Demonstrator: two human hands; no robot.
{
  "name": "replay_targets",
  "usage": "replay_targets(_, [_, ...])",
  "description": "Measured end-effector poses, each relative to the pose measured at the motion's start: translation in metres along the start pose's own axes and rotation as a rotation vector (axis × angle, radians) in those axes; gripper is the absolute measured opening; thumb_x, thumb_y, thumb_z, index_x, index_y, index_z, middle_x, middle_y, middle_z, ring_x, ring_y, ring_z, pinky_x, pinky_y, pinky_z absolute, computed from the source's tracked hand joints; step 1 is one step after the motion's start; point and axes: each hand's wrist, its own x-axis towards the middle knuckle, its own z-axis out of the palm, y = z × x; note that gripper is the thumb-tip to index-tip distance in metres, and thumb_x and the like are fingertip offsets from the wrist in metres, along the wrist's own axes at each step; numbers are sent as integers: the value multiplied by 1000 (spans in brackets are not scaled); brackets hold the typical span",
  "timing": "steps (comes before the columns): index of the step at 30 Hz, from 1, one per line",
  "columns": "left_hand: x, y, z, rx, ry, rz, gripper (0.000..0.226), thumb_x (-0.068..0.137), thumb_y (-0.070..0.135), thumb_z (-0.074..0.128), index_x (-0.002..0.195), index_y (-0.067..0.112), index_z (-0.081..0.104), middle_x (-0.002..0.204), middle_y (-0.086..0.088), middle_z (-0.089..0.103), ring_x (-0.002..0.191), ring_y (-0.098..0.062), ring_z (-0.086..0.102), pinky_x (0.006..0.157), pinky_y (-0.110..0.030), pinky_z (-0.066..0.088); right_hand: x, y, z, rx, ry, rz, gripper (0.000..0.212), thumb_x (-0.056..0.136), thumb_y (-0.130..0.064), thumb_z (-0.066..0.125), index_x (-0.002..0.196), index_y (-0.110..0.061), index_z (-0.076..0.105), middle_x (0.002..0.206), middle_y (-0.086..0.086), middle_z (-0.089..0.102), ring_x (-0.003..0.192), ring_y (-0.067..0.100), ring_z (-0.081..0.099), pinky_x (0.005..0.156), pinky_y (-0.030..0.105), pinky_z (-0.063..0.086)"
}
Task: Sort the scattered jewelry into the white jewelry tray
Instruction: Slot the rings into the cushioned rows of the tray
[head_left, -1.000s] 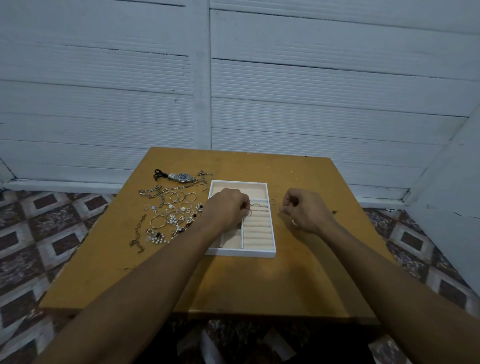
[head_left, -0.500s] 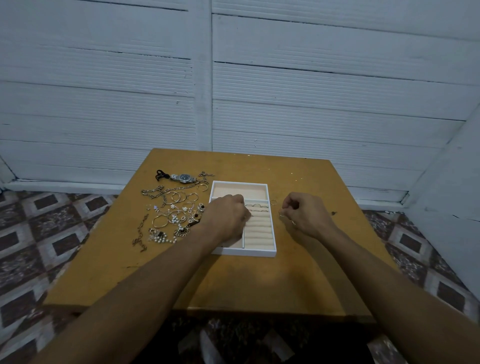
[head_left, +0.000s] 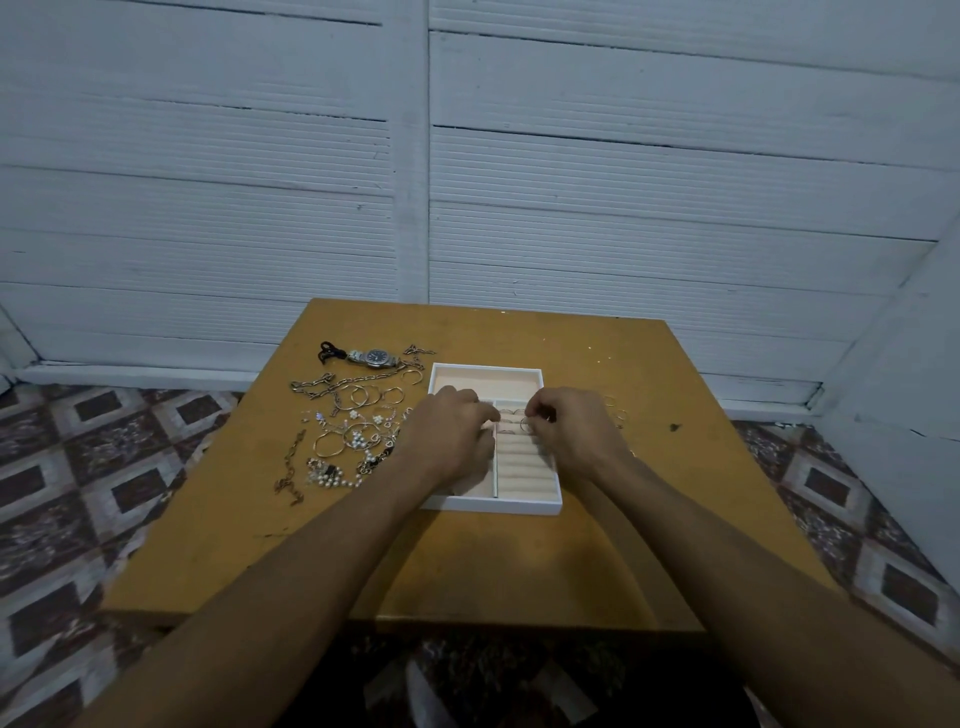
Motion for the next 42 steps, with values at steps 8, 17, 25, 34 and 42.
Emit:
replay_targets(8, [-8, 4, 9, -115, 30, -57, 33, 89, 32, 54, 118, 22, 68, 116, -5, 67, 107, -26, 55, 88, -39, 47, -2, 0, 9, -112, 3, -93, 11, 85, -12, 59, 91, -12, 69, 88, 6, 66, 84, 21, 58, 69, 31, 43])
replay_targets(17, [-10, 4, 11, -106, -17, -76, 37, 88, 32, 51, 119, 21, 67, 118, -6, 65, 113, -27, 53, 92, -44, 47, -6, 1, 14, -182, 28, -159, 15, 88, -12, 57, 93, -10, 71, 88, 9, 66, 89, 26, 55, 73, 35, 42])
replay_targets(25, [-11, 5, 12, -140, -22, -77, 37, 89, 29, 51, 122, 21, 65, 123, -5, 62, 117, -26, 50, 95, -43, 45, -9, 2, 15, -188, 26, -185, 20, 88, -11, 57, 97, -13, 76, 92, 10, 72, 90, 29, 60, 77, 36, 46])
replay_targets(34, [-11, 0, 11, -150, 20, -83, 33, 90, 32, 53, 119, 21, 67, 120, -4, 64, 111, -26, 55, 92, -41, 46, -6, 4, 14, -300, 19, -236, 21, 85, -14, 58, 95, -18, 77, 91, 8, 72, 93, 32, 58, 77, 40, 47])
replay_targets(42, [-12, -3, 11, -159, 18, -77, 34, 91, 34, 54, 121, 22, 66, 122, -3, 63, 112, -24, 53, 94, -40, 45, -3, -1, 14, -178, 30, -52, 16, 86, -16, 63, 92, -22, 76, 94, -1, 72, 96, 22, 60, 85, 40, 46])
